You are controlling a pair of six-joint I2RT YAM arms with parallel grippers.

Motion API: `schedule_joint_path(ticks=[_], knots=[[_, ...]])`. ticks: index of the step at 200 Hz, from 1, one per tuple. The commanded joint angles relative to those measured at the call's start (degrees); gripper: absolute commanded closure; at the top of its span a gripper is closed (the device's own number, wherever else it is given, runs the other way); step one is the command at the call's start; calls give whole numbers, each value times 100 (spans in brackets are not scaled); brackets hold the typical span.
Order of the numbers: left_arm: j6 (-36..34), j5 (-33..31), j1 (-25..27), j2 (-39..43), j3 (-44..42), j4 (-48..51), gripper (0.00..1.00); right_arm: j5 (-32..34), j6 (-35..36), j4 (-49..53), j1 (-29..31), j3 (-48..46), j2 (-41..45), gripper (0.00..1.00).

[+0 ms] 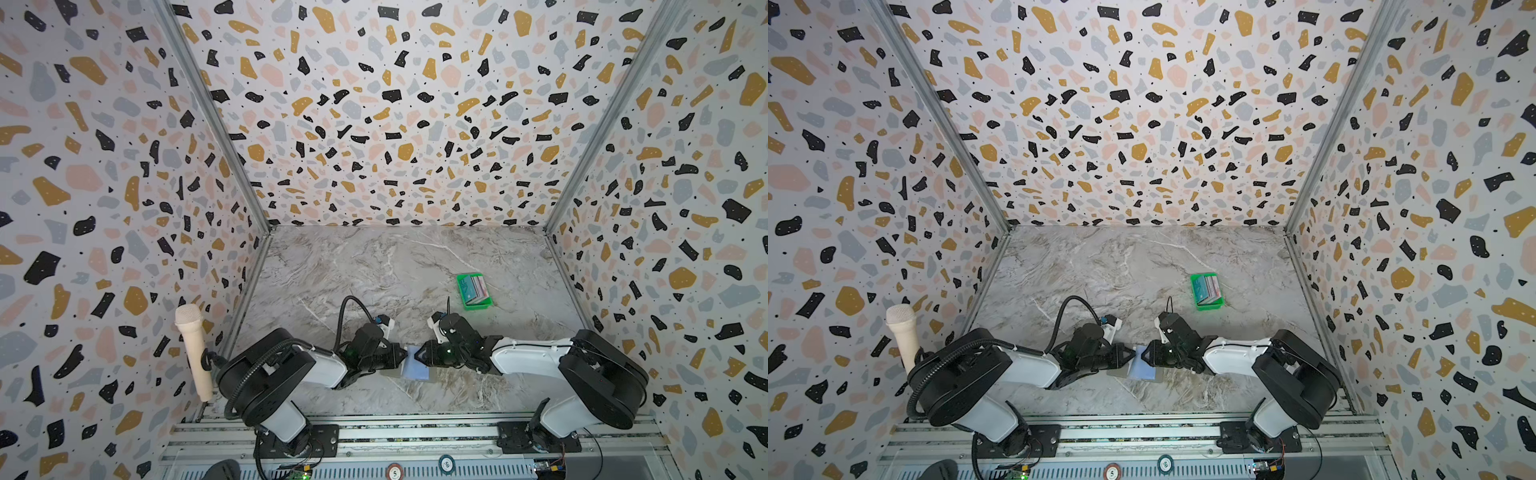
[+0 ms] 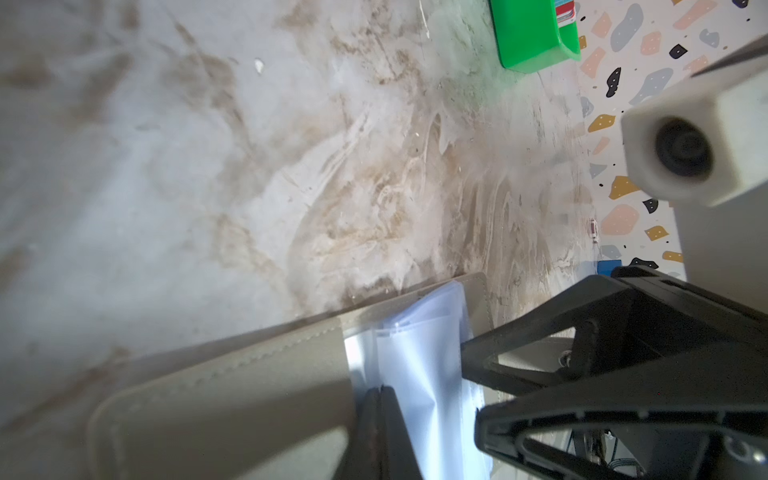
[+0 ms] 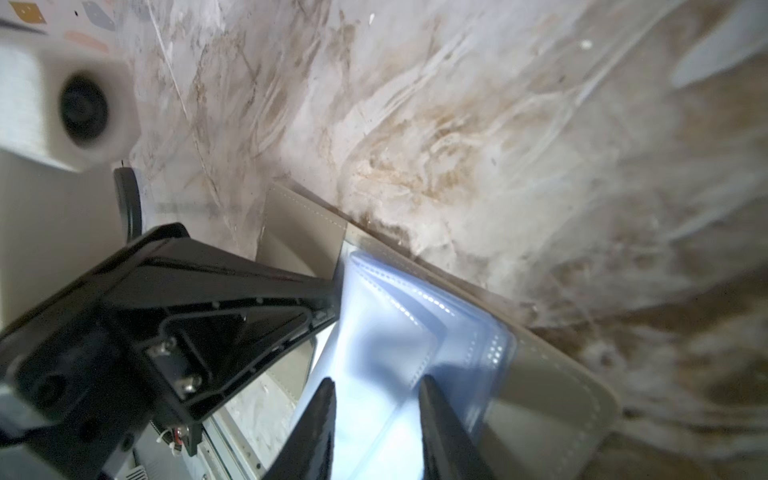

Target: Put the credit cards into the card holder

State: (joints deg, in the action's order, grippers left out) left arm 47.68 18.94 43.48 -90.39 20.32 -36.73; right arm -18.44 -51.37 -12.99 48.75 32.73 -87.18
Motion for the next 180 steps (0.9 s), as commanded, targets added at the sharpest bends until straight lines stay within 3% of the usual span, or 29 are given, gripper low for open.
schedule_joint_path(ticks=[1, 31, 60, 93, 121, 142, 180], knots=[[37, 0, 99, -152, -111, 372, 100, -108, -109, 60, 29, -13, -74, 66], [52, 5, 116, -169, -99, 361, 100, -171, -136, -50, 59, 31, -156, 67], [58, 4, 123, -155, -98, 351, 100, -133, -76, -13, 108, 109, -178, 76], [88, 39, 130, -155, -98, 316, 100, -74, -58, -71, 108, 98, -173, 78], [159, 105, 125, -134, -124, 239, 100, -15, 33, -62, 135, 197, -223, 89], [165, 90, 132, 127, -133, 333, 100, 98, 124, 47, 150, 235, -239, 100], [138, -72, 123, 895, -150, 758, 99, 528, 387, 430, 146, 203, -3, 100]])
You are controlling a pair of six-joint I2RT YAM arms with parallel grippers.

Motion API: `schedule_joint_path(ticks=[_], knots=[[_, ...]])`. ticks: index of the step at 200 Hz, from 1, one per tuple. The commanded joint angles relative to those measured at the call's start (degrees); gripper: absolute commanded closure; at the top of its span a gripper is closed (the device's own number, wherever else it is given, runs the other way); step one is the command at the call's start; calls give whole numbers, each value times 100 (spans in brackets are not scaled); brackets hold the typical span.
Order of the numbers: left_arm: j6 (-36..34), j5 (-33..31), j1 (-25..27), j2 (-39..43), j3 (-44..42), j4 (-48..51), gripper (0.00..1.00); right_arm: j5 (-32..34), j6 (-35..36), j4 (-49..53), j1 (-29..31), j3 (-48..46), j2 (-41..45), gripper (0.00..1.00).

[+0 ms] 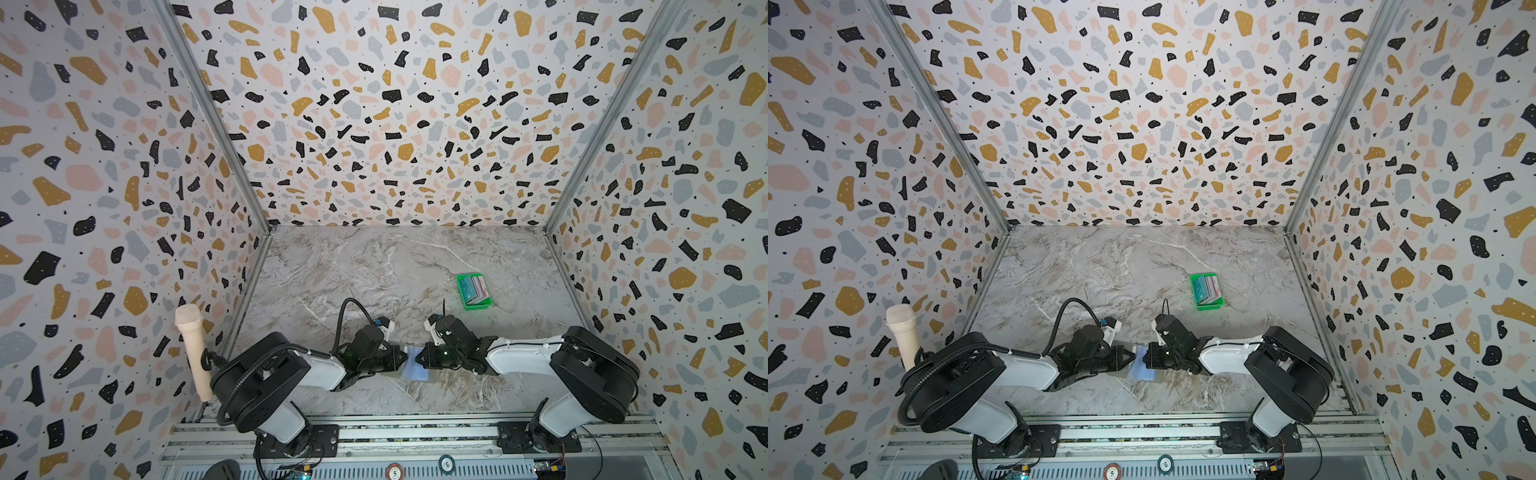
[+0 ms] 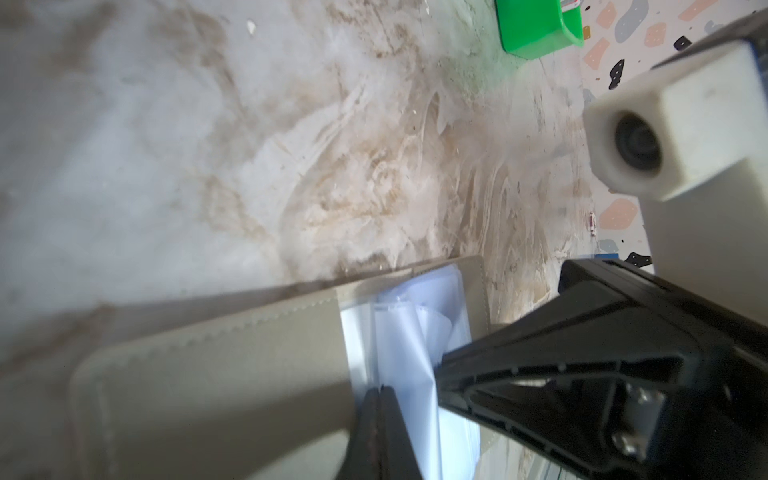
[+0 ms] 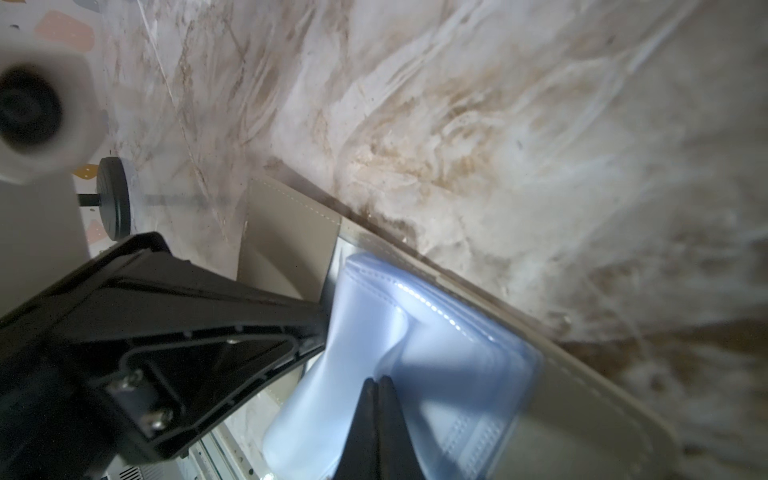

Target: Put the credit cards into the card holder

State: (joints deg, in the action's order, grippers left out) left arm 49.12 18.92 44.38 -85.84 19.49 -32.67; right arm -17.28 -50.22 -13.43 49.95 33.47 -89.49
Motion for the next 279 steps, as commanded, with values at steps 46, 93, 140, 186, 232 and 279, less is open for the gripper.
schedule_joint_path(ticks=[46, 93, 140, 186, 232, 279], knots=[[-189, -444, -126, 1387, -294, 1234, 96, 562, 564, 810, 20, 182, 531, 100], [-342, -600, -243, 1522, -505, 1658, 100, 580, 740, 980, 36, 309, 661, 100], [-230, -503, -239, 1504, -558, 1487, 100, 461, 1019, 1087, 269, 676, 585, 100], [9, -241, -233, 1269, -684, 1052, 100, 345, 1170, 1105, 453, 1296, -35, 100], [-182, -453, -637, 2607, -540, 2029, 90, 309, 1297, 1259, 558, 1815, -714, 92], [-219, -206, -641, 2624, -286, 1782, 81, 263, 1536, 1428, 594, 2076, -657, 58]])
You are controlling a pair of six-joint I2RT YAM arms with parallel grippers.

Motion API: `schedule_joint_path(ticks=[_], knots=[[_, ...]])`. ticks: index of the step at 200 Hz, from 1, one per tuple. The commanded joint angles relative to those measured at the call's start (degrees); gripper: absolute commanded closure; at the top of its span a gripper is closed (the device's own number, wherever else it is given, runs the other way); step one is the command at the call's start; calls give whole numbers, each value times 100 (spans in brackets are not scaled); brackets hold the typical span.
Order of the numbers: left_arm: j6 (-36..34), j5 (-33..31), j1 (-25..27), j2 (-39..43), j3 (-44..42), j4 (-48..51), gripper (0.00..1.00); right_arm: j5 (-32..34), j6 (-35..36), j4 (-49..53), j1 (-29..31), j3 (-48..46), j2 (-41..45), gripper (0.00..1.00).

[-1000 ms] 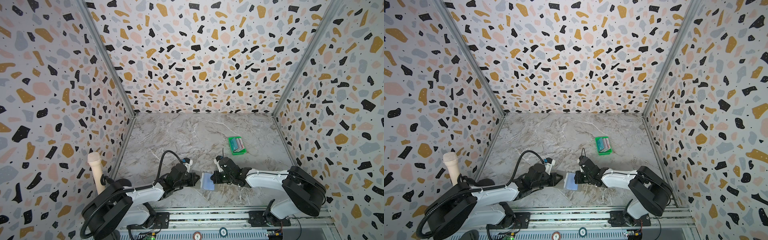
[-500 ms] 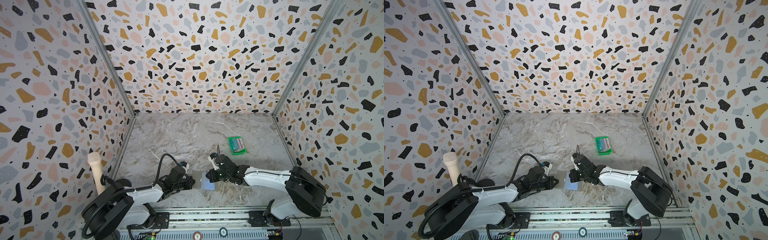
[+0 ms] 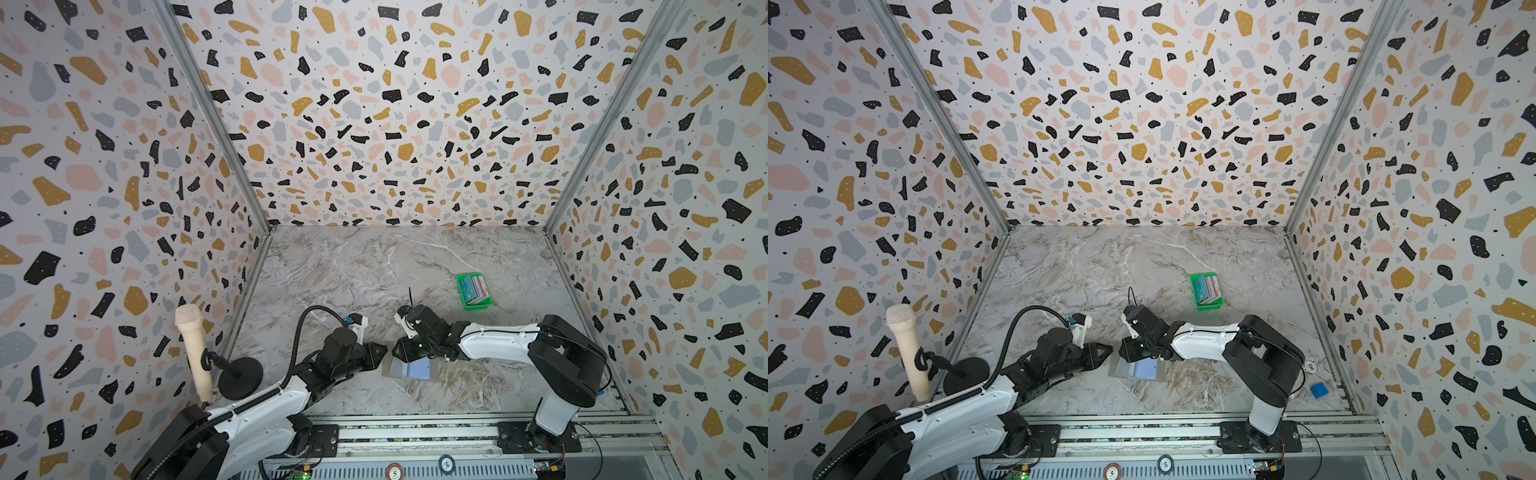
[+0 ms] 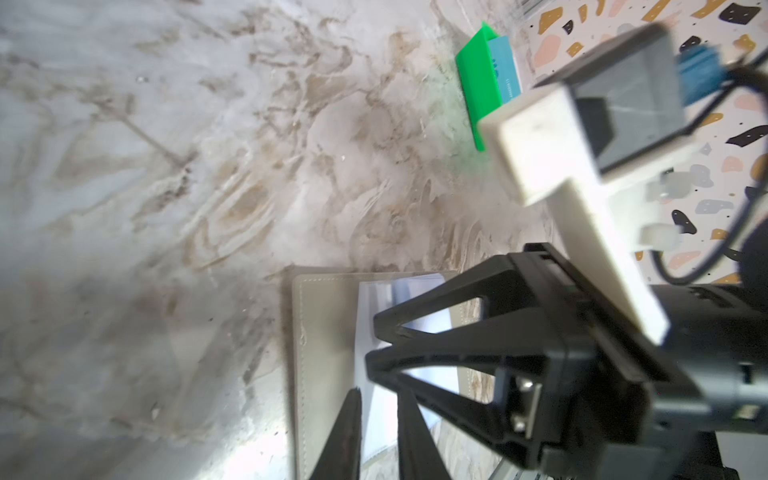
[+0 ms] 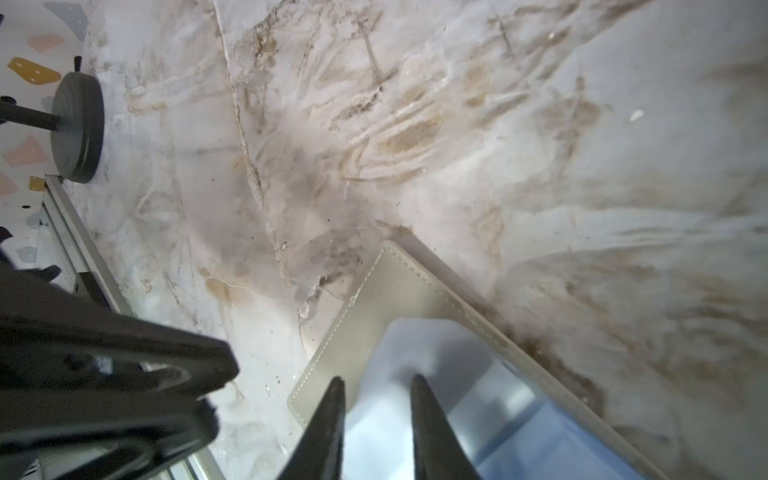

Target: Put the credit cards into the card holder

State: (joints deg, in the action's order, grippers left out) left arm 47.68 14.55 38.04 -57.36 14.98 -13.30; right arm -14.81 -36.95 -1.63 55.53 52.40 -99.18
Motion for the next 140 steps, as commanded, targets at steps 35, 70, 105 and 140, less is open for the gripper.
schedule_joint_path(ticks=[35, 70, 105, 140], knots=[[27, 326, 138, -807, 295, -761, 83, 471, 276, 600, 36, -62, 1044, 51], [-281, 64, 230, -1280, 479, -528, 91, 530, 145, 646, -32, -564, 1349, 52], [-312, 57, 245, -1811, 327, -721, 96, 467, 74, 518, -55, -966, 1089, 57], [-278, 81, 524, -2215, 195, -777, 100, 768, 252, 697, -321, -1149, 898, 63]])
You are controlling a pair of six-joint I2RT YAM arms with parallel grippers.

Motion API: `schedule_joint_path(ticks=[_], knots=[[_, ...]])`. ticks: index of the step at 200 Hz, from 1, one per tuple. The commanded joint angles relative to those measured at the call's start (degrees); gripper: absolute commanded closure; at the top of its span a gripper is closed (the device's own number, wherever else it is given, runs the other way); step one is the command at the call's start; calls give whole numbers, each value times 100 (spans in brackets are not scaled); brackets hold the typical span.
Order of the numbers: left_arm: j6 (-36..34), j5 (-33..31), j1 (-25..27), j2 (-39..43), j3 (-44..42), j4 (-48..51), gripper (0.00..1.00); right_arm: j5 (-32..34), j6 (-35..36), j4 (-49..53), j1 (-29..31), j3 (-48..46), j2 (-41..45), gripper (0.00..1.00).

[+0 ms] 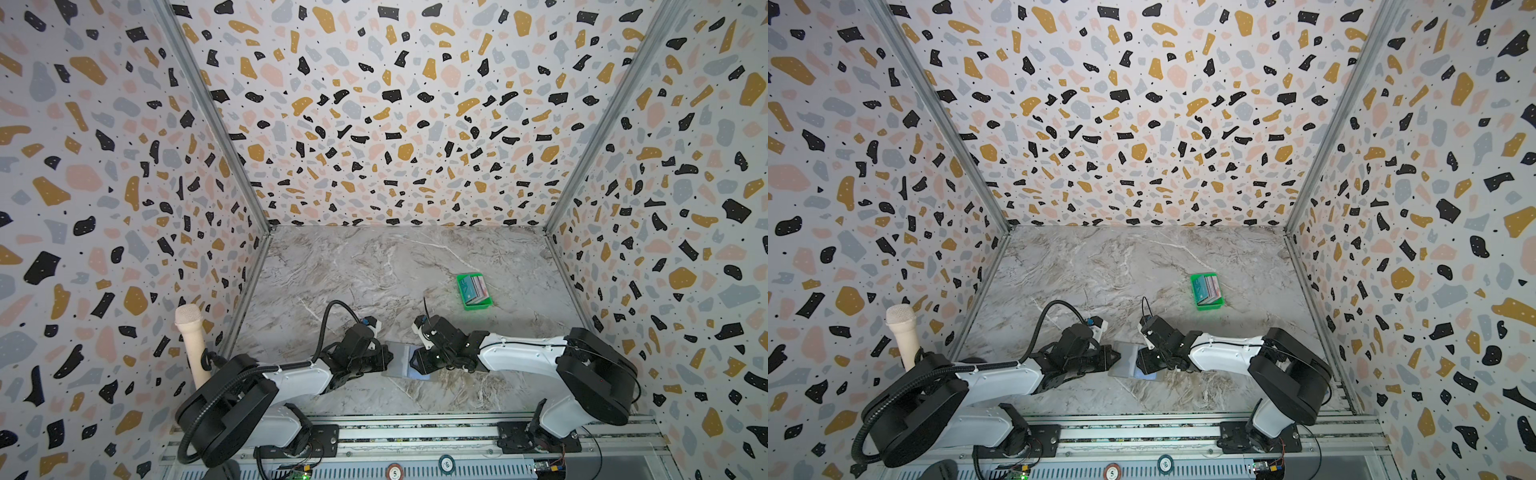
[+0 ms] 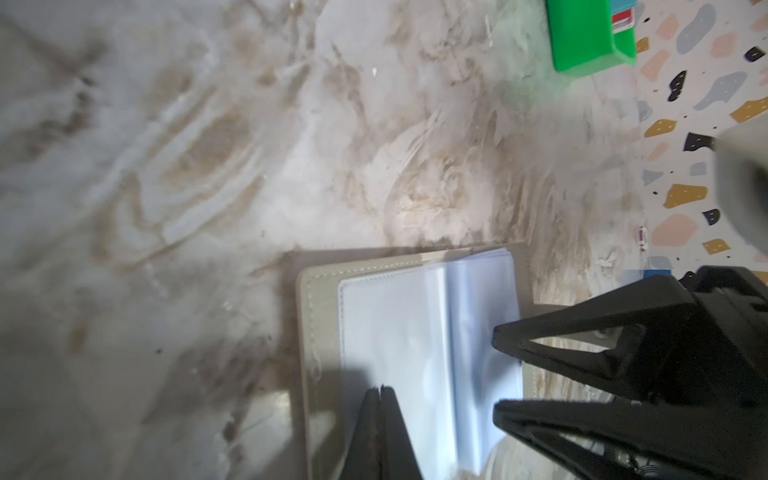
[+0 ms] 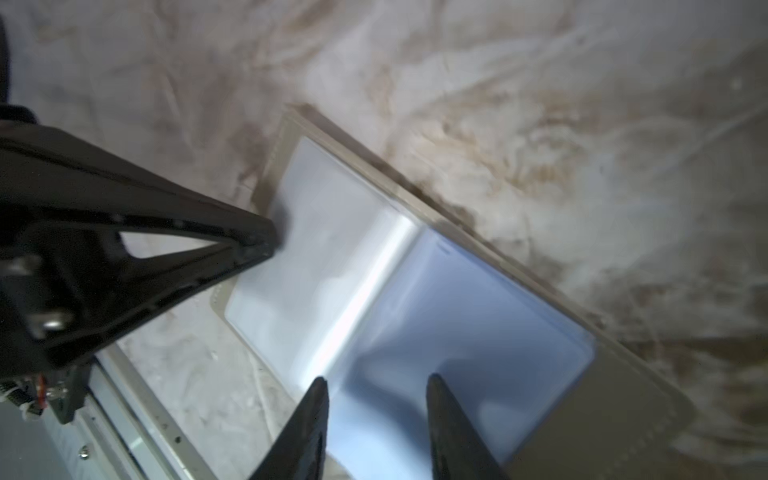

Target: Put the credit cards into the card holder

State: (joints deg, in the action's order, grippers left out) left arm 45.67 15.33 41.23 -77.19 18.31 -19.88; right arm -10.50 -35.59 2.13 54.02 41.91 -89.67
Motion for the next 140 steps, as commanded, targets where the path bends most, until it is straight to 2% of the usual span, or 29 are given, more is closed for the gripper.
schedule_joint_path(ticks=[1, 22, 47, 68, 84, 117, 140], knots=[[-76, 4, 212, -243, -144, -120, 100, 355, 124, 326, -180, -102, -52, 63], [-23, 59, 245, -325, -280, -139, 100, 536, 210, 457, -225, -88, 44, 63], [-33, -42, 238, -15, -303, 22, 100, 525, 243, 468, -298, -64, 177, 63], [-101, -246, 234, 286, -93, 179, 96, 487, 388, 523, -296, 125, 451, 56], [-119, -318, 235, 377, 126, 204, 95, 713, 549, 821, -403, 397, 720, 51], [-140, -484, 236, 669, 439, 353, 91, 945, 908, 1287, -1289, 838, 1207, 42], [-150, -626, 230, 922, 523, 410, 83, 1108, 1165, 1414, -2128, 1124, 1131, 35]])
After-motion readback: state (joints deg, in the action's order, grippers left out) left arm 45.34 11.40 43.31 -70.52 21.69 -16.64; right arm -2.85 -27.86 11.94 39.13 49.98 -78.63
